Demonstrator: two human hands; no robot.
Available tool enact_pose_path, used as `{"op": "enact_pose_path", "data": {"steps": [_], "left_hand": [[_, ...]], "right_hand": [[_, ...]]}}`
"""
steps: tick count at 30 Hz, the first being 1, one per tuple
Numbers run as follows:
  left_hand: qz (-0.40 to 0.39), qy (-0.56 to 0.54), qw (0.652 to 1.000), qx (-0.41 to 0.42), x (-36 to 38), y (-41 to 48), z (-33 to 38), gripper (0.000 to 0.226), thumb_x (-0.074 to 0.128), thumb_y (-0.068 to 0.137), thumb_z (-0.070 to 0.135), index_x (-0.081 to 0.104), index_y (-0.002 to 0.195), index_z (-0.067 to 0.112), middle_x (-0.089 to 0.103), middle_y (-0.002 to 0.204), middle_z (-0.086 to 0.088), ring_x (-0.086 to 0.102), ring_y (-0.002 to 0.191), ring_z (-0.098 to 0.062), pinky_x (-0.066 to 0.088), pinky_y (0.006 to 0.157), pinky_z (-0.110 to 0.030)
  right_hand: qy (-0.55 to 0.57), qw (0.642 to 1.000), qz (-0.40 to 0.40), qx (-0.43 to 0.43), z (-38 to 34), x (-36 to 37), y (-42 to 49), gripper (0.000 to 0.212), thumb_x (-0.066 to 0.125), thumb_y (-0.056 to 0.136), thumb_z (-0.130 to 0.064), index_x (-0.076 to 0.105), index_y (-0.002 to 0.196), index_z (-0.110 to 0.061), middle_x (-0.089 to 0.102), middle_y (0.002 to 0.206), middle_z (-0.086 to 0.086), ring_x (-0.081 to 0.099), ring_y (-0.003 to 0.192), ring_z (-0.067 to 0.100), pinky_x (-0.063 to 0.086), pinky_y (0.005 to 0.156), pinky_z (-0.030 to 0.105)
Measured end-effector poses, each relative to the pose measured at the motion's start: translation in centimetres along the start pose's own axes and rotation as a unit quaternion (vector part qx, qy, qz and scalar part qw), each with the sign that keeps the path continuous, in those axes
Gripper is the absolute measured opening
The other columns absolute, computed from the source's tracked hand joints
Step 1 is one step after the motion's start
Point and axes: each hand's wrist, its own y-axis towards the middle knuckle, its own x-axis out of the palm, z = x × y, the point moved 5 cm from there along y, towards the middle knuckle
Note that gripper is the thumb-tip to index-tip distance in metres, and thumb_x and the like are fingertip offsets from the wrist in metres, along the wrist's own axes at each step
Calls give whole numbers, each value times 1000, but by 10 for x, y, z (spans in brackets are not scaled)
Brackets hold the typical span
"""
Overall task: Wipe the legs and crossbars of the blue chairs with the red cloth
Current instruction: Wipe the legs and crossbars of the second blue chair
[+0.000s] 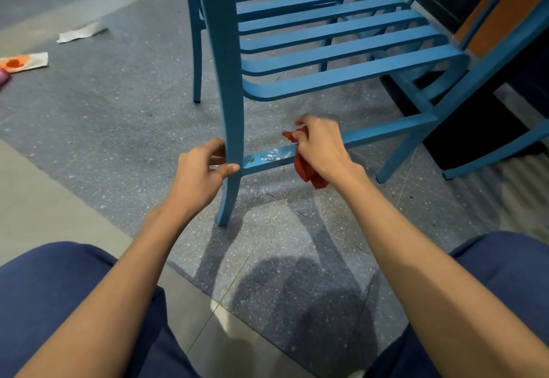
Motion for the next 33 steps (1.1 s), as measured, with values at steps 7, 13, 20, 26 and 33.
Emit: {"op": "enact_pose_path", "data": {"steps": [7,13,20,26,33], "left_hand": [[10,3,1000,0,0,-1,2,29,71,84,12,65,112,15,63,97,10,60,90,-7,43,82,-20],[11,-7,1000,3,1,0,-1,31,71,83,12,65,113,17,64,99,12,60,91,-5,43,81,-16],[16,-6,1000,4,1,0,-1,32,71,83,11,66,115,15,63,98,11,60,90,-6,44,82,-16],[21,1,1000,23,3,-1,0,33,72,83,12,66,115,15,64,97,11,60,89,-4,46,83,-18],[20,6,999,25,2,1,-4,31,71,84,15,66,115,14,70,106,2,62,93,-7,47,84,-19]], "right_hand": [[15,1000,-7,-23,-25,20,-14,23,51,94,-23,64,103,-6,61,100,13,54,97,29,41,88,34],[9,997,-23,-73,-17,-7,-31,30,50,94,-11,63,120,-8,64,107,11,53,102,24,32,93,23],[-26,999,-4,44,-18,10,-9,26,47,97,-13,63,114,0,56,119,18,44,115,28,38,99,35],[11,999,-12,-43,-45,23,-34,31,48,97,-14,60,124,-9,55,122,13,42,115,26,31,102,32],[-4,1000,-10,3,-12,5,-12,20,50,94,-10,70,99,-6,64,100,12,55,101,29,41,95,33]]}}
